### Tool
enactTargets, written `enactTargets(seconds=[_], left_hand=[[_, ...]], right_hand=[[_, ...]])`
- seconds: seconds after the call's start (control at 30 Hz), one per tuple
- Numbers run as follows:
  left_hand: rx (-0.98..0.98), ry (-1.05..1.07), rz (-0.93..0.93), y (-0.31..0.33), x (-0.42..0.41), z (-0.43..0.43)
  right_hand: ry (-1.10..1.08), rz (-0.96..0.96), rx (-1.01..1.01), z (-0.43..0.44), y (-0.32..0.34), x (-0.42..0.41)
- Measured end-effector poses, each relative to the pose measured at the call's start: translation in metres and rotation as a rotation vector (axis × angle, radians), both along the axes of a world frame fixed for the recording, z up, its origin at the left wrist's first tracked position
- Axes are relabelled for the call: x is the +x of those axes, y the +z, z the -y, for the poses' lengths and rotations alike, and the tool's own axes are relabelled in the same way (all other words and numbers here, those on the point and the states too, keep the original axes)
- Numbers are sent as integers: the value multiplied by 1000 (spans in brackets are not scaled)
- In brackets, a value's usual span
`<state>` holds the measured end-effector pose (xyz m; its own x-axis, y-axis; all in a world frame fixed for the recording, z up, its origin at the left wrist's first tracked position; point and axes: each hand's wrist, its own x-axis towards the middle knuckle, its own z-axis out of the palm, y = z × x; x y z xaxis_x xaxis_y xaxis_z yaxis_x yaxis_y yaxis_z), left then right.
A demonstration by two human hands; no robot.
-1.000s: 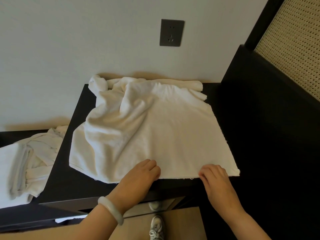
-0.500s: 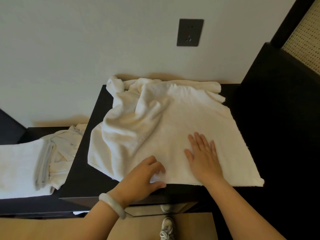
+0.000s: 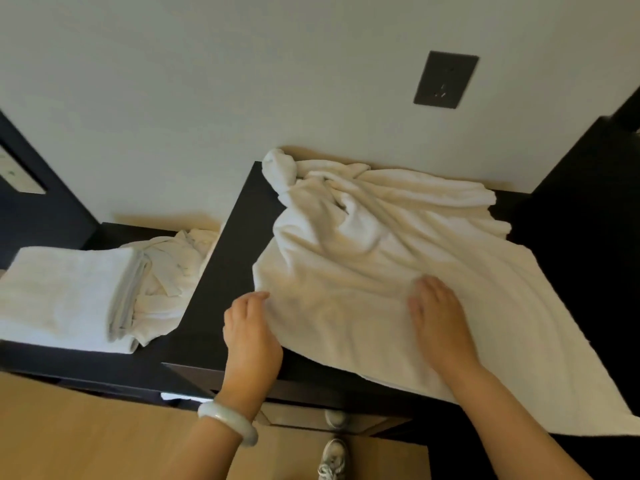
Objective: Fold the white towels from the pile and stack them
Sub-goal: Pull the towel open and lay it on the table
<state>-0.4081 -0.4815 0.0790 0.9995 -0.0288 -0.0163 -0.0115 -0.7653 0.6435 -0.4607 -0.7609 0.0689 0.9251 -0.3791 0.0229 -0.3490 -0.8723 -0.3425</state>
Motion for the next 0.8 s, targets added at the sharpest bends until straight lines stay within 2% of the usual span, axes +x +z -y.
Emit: enactTargets(seconds=[0.1,0.17,0.23,0.3,0.4,0.5,0.63,0.67,0.7,0.8], left_hand=[[-1,66,-147,4,22,-17],[38,-29,-162,3,33,-21],[-14,-117,-194,3,40,-17],[-177,-162,-267,4,46,-7],[-528,-128,-374,10,52,14],[-661,-81,-381,15,57,30],[-930,58,-529,28,64,33],[-892,78,-504,31,63,26],[-773,74,-415,33,61,16],[-356,115,-50,34,47,-30]], right_hand=[[47,-30,-101,-34,-21,11],[27,-31,-123,-35,-26,8],[35,10,-125,-32,-27,6],[66,56,-133,-33,-26,5],[76,42,-110,-36,-25,2],[53,-16,-84,-33,-23,6],[57,-2,-75,-32,-23,7],[56,1,-66,-32,-23,7],[53,6,-57,-31,-23,7],[55,16,-56,-32,-23,7]])
